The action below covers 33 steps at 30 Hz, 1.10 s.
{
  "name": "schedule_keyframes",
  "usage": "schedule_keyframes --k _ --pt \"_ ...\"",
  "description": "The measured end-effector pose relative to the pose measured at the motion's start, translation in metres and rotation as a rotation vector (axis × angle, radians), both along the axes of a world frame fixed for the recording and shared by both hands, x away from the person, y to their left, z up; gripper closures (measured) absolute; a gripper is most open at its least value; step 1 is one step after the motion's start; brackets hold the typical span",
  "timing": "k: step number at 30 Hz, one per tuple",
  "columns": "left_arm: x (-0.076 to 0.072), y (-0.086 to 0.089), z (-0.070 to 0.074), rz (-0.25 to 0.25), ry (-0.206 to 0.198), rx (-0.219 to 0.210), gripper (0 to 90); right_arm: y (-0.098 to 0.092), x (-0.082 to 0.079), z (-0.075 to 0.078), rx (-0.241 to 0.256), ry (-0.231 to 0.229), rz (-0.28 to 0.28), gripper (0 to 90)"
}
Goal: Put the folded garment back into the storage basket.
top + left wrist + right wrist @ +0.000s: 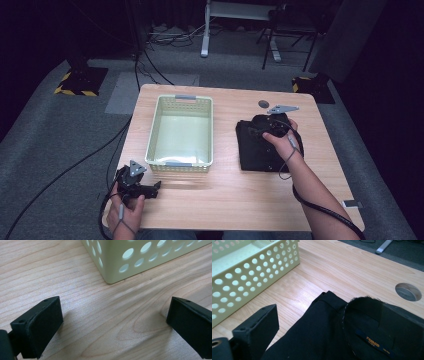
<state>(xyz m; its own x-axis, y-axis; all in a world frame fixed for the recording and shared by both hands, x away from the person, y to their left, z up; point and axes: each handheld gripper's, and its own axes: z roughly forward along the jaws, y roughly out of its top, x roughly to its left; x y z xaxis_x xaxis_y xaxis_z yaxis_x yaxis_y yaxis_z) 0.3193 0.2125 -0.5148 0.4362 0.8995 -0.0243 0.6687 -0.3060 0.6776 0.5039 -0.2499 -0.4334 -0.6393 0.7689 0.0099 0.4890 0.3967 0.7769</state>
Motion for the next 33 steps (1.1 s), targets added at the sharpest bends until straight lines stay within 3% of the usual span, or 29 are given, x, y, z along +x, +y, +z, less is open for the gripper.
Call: schedule_keyframes --k 26,33 --pt "0.000 0.000 0.000 0.001 0.000 -0.001 0.4 0.020 0.017 -0.032 -0.020 0.061 -0.028 2.4" --pt "0.000 0.000 0.000 -0.002 0.001 0.002 0.4 0.025 0.021 -0.043 -0.017 0.098 -0.030 2.3"
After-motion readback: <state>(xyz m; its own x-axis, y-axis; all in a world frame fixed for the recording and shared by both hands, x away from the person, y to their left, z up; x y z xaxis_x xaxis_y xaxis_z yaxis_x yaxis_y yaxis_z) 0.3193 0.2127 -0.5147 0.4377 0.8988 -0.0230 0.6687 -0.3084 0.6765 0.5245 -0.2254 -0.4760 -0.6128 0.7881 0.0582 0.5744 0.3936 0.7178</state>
